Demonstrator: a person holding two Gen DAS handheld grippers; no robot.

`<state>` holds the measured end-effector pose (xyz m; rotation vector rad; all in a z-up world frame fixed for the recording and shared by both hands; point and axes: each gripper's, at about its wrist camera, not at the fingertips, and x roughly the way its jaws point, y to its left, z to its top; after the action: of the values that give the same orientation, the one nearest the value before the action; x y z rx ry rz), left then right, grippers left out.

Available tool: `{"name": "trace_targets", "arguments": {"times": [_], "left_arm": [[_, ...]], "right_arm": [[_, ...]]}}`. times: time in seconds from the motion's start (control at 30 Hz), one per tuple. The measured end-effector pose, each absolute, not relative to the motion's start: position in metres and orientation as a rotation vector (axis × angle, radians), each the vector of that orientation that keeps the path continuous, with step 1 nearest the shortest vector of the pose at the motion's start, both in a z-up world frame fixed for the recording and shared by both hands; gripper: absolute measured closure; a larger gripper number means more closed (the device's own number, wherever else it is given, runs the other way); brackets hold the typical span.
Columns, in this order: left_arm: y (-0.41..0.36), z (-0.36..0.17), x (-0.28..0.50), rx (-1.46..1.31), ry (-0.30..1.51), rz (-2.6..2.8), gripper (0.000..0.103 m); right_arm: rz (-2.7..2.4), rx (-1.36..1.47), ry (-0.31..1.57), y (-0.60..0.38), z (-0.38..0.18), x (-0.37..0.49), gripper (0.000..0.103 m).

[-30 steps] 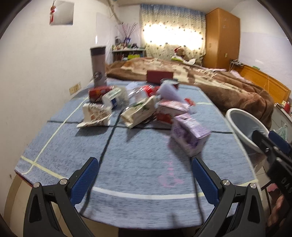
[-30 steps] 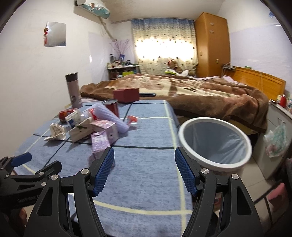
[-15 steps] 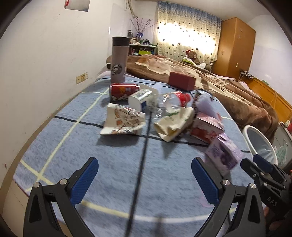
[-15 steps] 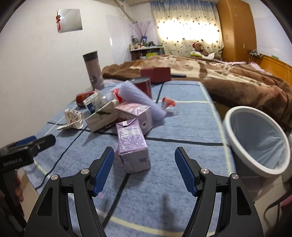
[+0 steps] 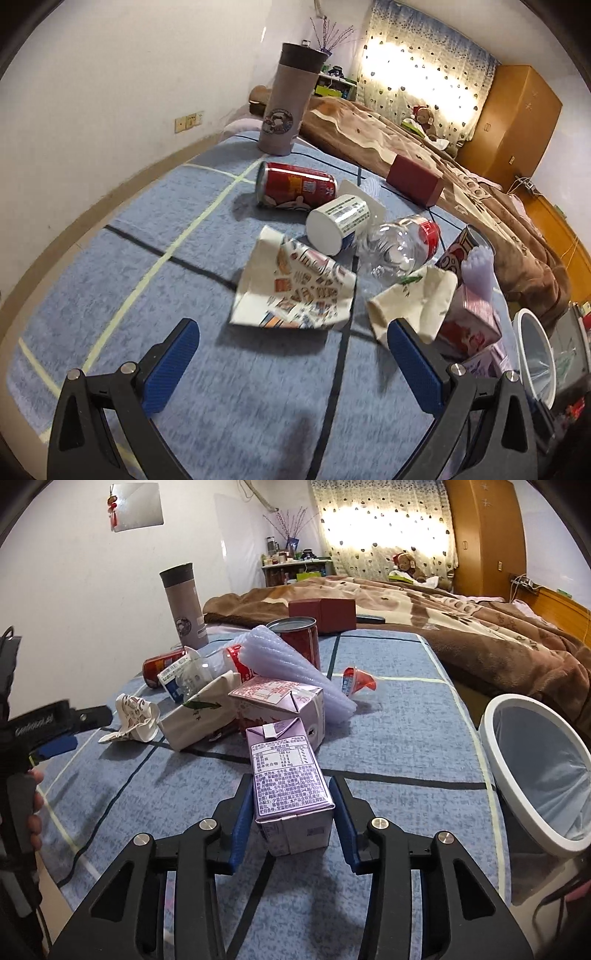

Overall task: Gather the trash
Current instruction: 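Grasp the purple juice carton with the right tool while the left tool grasps the patterned paper cup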

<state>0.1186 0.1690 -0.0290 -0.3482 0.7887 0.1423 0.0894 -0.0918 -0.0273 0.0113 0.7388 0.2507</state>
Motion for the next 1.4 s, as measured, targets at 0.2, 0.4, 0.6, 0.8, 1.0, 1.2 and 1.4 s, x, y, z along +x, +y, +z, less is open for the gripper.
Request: {"name": "trace_targets", "arguments": {"times": [0.2,0.4,0.6,0.8,1.0,1.2,1.4], "left_arm": [[0.163,-0.037,0.145,-0.349,0.807,0.181,0.000],[0.165,-0.051,0.153,-0.229,0.864,0.252,0.000],[0.200,-0.051,0.142,-0.221,0.864,0.335,0.000],[0.227,-0.046,0.127,-0.359,0.840,0.300,0.000],[0.233,-0.041,0.143,-0.493,0.770,0.244,0.001],[0.228,-0.059,0.165,-0.519,0.814,0.268,0.016],[0.222,-0.058,0.170,-0.581,0.785,0.250,0.020]], "right_arm": [[0.248,-0.002,0.742,-0.089,-0.027,0.092,0.061],[0.253,-0.014,0.743,-0.085,-0.026,0.091,0.061],[0.267,-0.015,0.737,-0.084,-0.027,0.092,0.061],[0.274,0.004,0.742,-0.087,-0.028,0.092,0.061],[0.275,-0.006,0.741,-0.084,-0.028,0.093,0.061],[0.268,-0.004,0.740,-0.087,-0.028,0.094,0.061],[0.271,-0.008,0.736,-0.087,-0.029,0.096,0.061]]}}
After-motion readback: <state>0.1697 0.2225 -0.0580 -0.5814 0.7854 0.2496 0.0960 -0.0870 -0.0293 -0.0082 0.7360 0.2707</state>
